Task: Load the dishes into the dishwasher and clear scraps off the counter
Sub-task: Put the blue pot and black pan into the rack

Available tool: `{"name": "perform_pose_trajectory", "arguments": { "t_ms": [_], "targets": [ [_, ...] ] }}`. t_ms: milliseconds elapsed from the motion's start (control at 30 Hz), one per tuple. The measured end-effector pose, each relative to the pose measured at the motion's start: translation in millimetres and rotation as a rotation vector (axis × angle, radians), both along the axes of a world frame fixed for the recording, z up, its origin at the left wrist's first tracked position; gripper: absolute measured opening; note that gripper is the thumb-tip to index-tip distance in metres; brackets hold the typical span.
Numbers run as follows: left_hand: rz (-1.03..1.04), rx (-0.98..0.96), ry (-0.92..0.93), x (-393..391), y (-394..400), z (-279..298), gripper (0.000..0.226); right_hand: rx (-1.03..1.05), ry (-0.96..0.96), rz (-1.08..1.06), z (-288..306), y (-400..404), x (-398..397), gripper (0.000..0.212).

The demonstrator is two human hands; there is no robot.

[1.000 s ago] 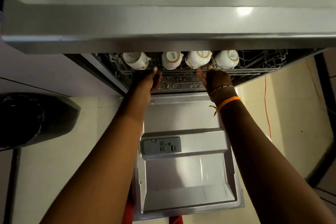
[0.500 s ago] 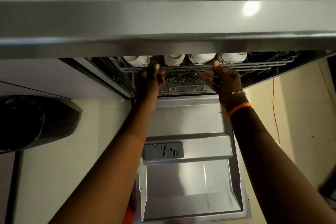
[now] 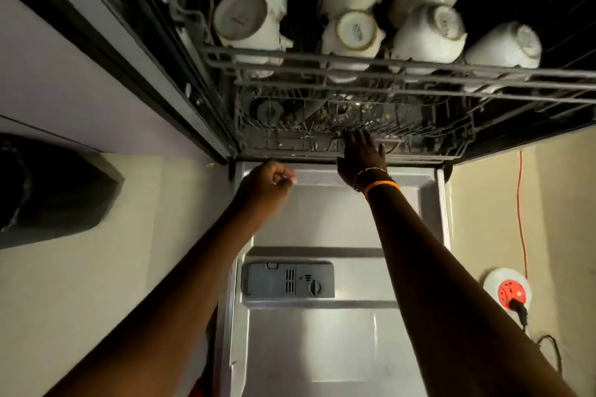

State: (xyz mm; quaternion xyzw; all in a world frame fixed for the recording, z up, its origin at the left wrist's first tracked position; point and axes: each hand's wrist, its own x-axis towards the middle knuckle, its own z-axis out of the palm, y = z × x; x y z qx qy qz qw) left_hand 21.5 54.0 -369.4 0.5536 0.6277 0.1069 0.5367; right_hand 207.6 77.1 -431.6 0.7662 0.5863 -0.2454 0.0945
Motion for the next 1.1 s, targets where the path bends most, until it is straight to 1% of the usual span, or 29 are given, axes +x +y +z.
{"name": "perform_pose_trajectory", "arguments": {
  "t_ms": [67,133,233,333,433,533,567,633,700,733,800,933,1000,1067,1100],
  "targets": [
    [0.052,-0.075,-0.004,-3,-15,-5,0.008,0.061,-0.06,-0.007,-5,-12,-4,0.053],
    [0.005,-0.126,0.01,-6,-34,-7,0.009,0.056,-0.06,-0.02,-2,-29,-8,0.044],
    [-0.071,-0.182,0.067,-10,-68,-9,0.019,-0.004,-0.027,-0.033,6,-74,-15,0.036],
    [-0.071,-0.19,0.134,-17,-103,-15,0.023,-0.087,0.027,-0.029,15,-135,-29,0.031],
    [-0.083,-0.249,0.193,-24,-146,-22,0.031,-0.177,0.035,-0.033,18,-200,-41,0.025],
    [-0.142,-0.313,0.298,-34,-190,-36,0.04,-0.222,0.097,-0.066,22,-258,-50,0.024],
    [-0.149,-0.363,0.313,-38,-205,-41,0.041,-0.236,0.122,-0.079,23,-274,-52,0.025],
    [-0.196,-0.479,0.328,-44,-235,-47,0.043,-0.283,0.147,-0.051,25,-300,-54,0.026],
    [-0.226,-0.546,0.283,-49,-264,-50,0.043,-0.328,0.142,0.02,24,-318,-56,0.028],
    [-0.212,-0.539,0.263,-51,-276,-51,0.042,-0.343,0.133,0.058,25,-324,-57,0.029],
    [-0.176,-0.496,0.284,-56,-297,-53,0.041,-0.36,0.135,0.08,25,-334,-59,0.028],
    [-0.181,-0.387,0.247,-63,-308,-52,0.037,-0.283,0.231,-0.076,27,-338,-65,0.021],
    [-0.153,-0.393,0.207,-67,-301,-49,0.032,-0.153,0.335,-0.299,29,-331,-73,0.019],
    [-0.023,-0.43,0.126,-79,-290,-39,0.027,-0.047,0.436,-0.517,36,-319,-93,0.017],
    [0.059,-0.43,0.073,-89,-283,-29,0.026,-0.03,0.463,-0.563,44,-309,-107,0.018]
  ]
}}
